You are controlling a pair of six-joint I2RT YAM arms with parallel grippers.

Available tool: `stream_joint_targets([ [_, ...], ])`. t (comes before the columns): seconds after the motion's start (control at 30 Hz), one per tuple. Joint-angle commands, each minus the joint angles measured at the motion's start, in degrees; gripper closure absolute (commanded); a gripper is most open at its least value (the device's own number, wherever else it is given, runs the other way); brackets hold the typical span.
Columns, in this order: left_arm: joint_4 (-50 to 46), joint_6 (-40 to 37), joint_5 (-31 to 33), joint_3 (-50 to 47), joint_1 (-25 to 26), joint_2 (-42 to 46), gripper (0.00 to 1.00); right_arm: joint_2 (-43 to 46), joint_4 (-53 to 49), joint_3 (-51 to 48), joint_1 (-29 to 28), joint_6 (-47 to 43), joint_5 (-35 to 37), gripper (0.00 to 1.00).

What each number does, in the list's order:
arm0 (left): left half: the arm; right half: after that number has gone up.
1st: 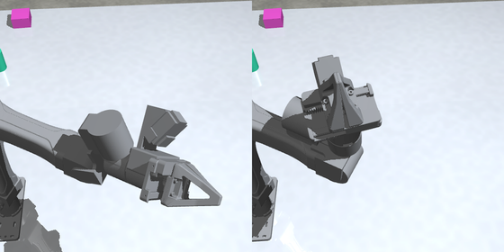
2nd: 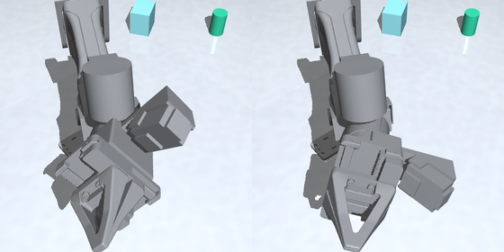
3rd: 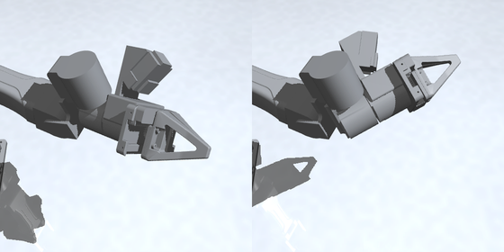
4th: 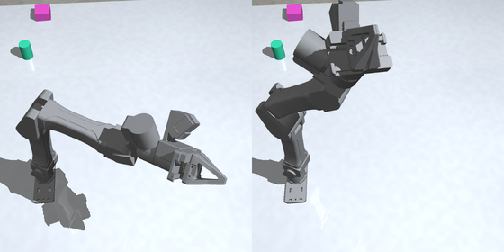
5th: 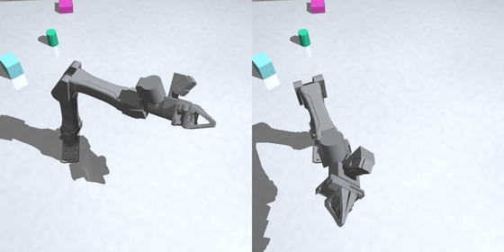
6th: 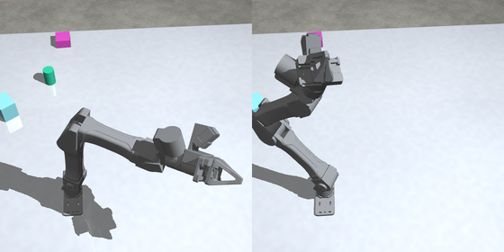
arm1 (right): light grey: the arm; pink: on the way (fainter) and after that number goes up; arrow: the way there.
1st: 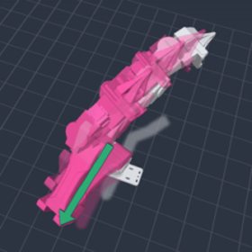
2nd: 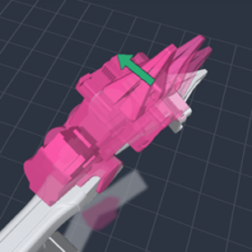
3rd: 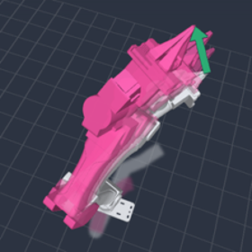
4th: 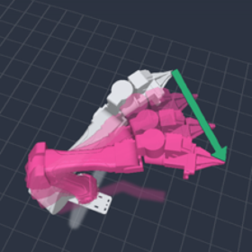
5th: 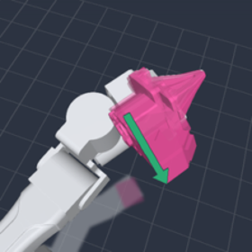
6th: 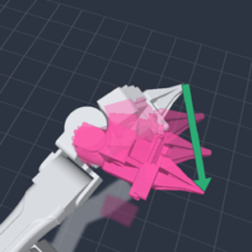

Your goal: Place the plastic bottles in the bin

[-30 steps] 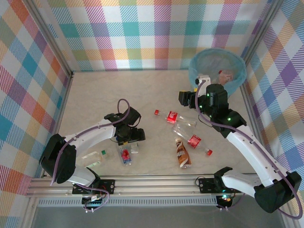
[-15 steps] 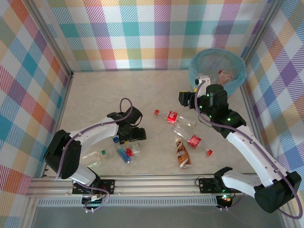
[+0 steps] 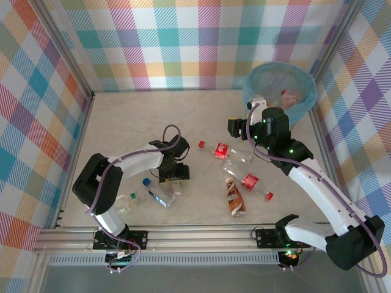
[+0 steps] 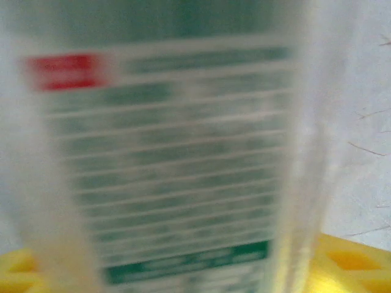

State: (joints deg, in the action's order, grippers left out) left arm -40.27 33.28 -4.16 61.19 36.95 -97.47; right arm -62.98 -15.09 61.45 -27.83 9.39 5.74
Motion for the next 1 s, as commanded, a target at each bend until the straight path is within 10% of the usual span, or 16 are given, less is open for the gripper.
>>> stream_joint_targets([
  [0.0, -0.2, -1.7, 0.5, 2.7, -0.6, -1.9, 0.38, 2.5, 1.8, 1.0, -0.4, -3.2, 0.5, 0.25],
  [0.47, -5.3, -10.3, 5.9, 10.1, -0.6, 10.4, 0.61, 2.1, 1.7, 7.4, -0.4, -7.3, -0.9, 0.26],
  [0.97, 3.0, -21.3, -3.6, 14.5, -0.6, 28.3, 0.65, 2.5, 0.6, 9.8, -0.4, -9.2, -9.4, 0.28],
])
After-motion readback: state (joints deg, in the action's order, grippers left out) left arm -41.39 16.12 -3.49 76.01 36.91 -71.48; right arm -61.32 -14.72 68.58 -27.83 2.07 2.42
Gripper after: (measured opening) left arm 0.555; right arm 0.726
